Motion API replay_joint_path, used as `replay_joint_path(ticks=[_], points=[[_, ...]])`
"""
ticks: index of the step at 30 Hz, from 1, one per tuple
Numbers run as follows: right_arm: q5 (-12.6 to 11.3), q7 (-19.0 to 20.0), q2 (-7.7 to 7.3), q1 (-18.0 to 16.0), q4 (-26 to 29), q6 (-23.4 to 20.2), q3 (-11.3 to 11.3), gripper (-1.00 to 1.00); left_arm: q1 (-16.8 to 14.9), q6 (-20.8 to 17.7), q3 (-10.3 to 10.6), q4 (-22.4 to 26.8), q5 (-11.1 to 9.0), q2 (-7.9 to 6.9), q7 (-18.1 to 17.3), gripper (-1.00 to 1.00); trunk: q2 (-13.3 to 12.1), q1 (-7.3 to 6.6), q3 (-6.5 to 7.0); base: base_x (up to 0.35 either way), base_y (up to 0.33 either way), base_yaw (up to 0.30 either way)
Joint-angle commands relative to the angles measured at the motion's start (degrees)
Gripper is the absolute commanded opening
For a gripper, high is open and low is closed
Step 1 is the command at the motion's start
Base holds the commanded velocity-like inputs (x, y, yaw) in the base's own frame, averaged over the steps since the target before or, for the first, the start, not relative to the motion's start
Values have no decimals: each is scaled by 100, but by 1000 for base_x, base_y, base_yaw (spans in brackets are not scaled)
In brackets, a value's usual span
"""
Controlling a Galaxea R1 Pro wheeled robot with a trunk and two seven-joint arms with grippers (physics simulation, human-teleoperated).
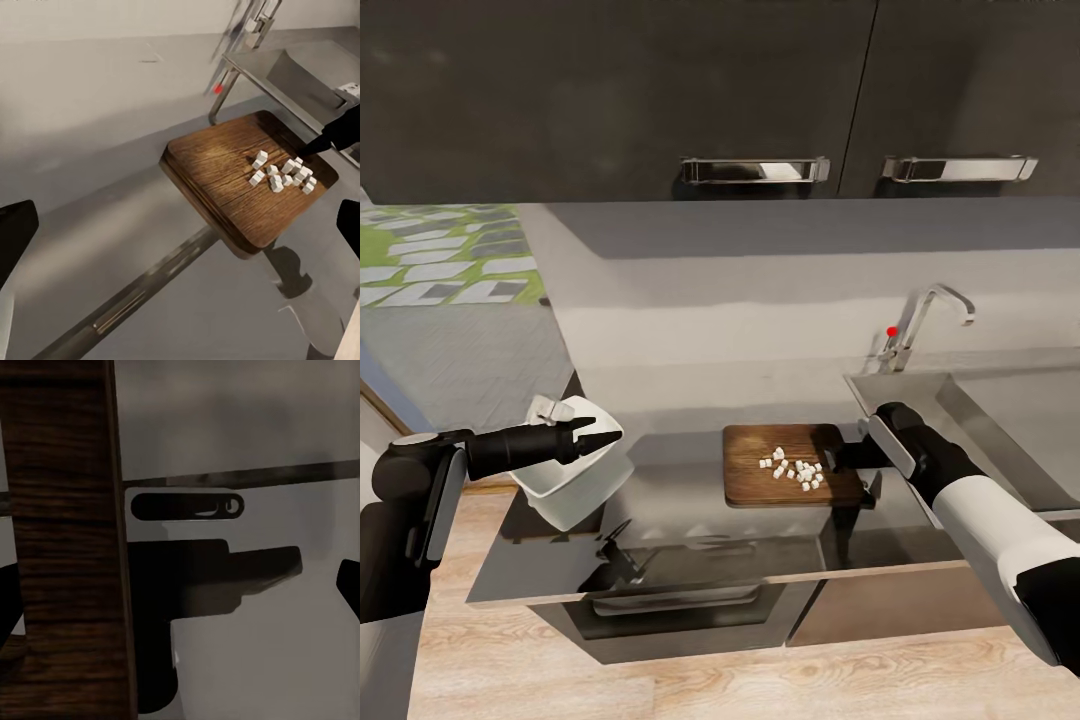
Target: In the kitchen, take the Vidalia onion out of the sink, dice it on the chopping board with the paring knife, put the diced onion into the bowl on the countertop, then place both the paring knife and the chopping board into the sink.
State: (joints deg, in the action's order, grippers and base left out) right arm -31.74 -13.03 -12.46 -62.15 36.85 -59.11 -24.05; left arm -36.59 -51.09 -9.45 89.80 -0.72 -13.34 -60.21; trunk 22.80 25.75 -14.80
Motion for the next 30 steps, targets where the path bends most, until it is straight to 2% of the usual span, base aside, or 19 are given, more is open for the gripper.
replay_joint_path(ticks=[1,30], points=[[-52,-50,-8,-7,7,-13,-39,100,-6,-50,-4,2,-7,-1,-17,100,12,3,-11,0,0,0],[-52,-50,-3,-7,7,-22,-39,100,-6,-50,-4,2,-8,-2,-17,100,12,3,-43,0,0,0]])
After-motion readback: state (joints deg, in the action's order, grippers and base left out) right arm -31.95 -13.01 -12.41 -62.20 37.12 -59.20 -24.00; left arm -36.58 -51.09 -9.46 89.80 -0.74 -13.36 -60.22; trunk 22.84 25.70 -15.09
